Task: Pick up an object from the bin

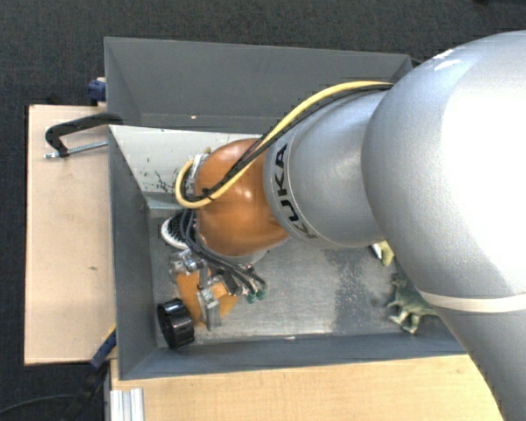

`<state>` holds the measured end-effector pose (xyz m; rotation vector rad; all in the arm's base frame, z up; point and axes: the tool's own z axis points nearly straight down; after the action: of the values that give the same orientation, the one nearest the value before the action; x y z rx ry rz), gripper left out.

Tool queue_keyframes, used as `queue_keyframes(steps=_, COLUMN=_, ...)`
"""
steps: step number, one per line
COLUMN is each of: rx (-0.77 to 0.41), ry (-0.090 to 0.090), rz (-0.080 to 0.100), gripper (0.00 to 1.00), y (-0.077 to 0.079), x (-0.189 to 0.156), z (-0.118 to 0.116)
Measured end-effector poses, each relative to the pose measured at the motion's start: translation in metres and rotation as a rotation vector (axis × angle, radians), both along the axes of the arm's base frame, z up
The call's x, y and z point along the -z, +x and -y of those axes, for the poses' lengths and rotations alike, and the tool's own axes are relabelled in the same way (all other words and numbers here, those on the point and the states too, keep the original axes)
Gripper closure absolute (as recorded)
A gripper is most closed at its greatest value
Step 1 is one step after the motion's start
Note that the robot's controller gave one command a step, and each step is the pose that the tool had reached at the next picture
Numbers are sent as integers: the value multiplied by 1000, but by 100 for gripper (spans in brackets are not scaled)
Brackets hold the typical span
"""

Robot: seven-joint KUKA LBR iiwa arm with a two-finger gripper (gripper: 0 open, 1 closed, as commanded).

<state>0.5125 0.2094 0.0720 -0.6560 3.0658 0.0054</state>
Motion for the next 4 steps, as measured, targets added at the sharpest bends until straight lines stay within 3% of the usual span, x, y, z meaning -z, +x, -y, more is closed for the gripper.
queue_keyframes(steps=1, rx=5, ry=2, rz=8, gripper=100, y=-3, x=-120, z=2)
queue_keyframes(steps=2, rx=5, ry=-2, rz=-1, gripper=0, y=-5, x=-116, z=3)
queue_keyframes(steps=3, rx=357, ry=-4, rz=-9, gripper=0, y=-9, x=-12, z=18)
queue_keyframes(steps=4, rx=357, ry=0, rz=-4, gripper=100, y=-7, x=-14, z=17)
